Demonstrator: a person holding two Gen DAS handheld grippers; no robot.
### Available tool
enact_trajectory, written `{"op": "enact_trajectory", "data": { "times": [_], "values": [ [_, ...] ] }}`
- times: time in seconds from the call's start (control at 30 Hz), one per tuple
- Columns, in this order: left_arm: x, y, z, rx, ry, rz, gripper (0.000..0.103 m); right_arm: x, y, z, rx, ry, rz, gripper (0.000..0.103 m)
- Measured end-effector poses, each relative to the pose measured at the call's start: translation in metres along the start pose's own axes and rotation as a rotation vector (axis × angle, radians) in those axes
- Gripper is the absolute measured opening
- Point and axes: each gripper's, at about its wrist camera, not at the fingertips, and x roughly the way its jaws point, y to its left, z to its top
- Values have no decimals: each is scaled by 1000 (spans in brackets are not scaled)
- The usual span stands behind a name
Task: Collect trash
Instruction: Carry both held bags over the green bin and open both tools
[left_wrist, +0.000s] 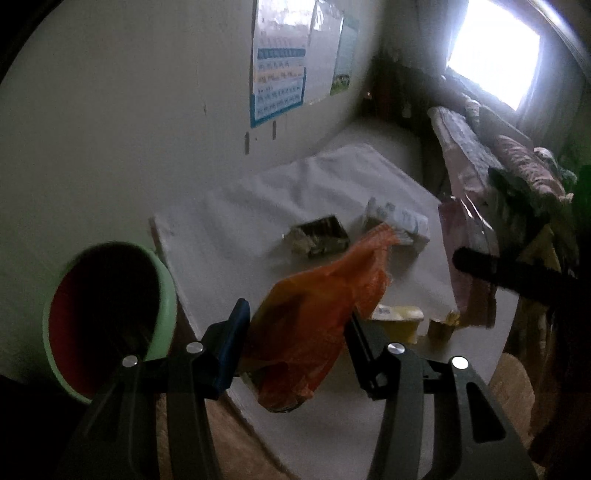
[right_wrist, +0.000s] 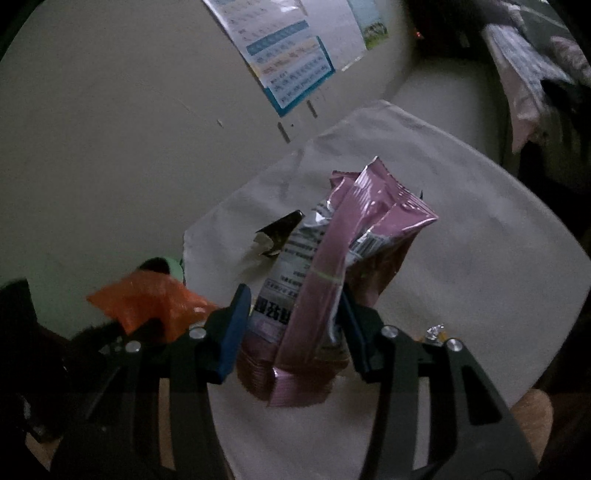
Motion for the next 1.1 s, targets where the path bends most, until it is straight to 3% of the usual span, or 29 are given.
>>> {"op": "enact_trajectory", "data": {
  "times": [0.5,1.1],
  "values": [
    [-21,12,9,-20,-71,49,49,-19,22,-8,-100,-21,-19,47],
    [-23,34,8,-76,-87,85,49,-22,47,-10,-180,-22,-1,47]
  ]
}}
